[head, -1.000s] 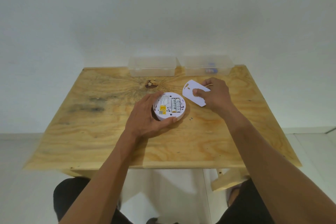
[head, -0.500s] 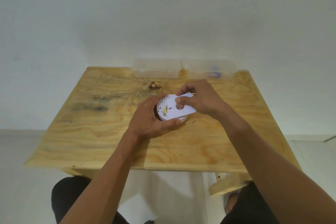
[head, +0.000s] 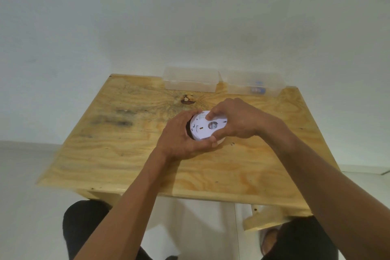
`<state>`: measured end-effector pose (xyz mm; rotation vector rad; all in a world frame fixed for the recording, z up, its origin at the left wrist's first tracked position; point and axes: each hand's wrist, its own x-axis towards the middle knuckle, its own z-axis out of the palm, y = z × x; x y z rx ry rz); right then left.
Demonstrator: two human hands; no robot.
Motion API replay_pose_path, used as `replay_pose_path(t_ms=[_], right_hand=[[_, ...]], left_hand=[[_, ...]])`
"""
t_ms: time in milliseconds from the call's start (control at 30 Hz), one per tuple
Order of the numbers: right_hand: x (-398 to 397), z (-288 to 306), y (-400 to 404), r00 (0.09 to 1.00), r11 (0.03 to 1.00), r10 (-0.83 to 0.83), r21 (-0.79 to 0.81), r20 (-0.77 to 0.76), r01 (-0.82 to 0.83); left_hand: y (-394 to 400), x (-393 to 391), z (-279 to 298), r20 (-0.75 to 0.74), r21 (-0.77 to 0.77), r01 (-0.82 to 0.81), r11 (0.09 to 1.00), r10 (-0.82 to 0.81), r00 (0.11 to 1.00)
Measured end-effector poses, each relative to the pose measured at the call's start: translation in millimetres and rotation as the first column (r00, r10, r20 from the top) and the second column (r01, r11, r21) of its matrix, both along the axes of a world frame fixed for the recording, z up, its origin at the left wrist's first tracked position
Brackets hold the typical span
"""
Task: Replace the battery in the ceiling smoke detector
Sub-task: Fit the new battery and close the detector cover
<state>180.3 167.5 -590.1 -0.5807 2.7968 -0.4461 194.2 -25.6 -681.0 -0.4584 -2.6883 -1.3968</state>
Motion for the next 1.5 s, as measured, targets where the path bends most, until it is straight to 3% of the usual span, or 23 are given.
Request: replay_pose_path(t_ms=[167,367,767,967,1200,1500], right_hand=[[2,2,-3,0.997,0.985,0.063,0.161,-0.049,-0.055],[2,2,2,0.992,0.996,0.088,-0.001,-0.091,-0.088],[-10,-22,0,0.998,0.974,0.064,-0.216,-0.019,-0.067],[-11,-15,3,0.999,0.987,0.013,-0.16,0.049,-0.005],[-7,-13,4,0.996,0.975,-0.065,-0.209,0.063,0.077],[-8,-9,-5,0.998,0.98,-0.036,-0.191,0.056,0.046]], left_hand=[[0,0,0,0.013,0.013,-0.01,1.0,0.01,1.0],[-1,1,3,0.025,0.042,0.004,0.999,-0.005,1.0],[-1,1,8,0.068,0.043,0.024,0.999,-0.027,0.997],[-1,1,6,0.054,0.035,0.023,0.999,-0.025,0.998],[0,1,5,0.053,0.035,0.022,0.999,-0.023,0.998],[0,1,5,0.045,0.052,0.016,0.999,-0.018,0.999]])
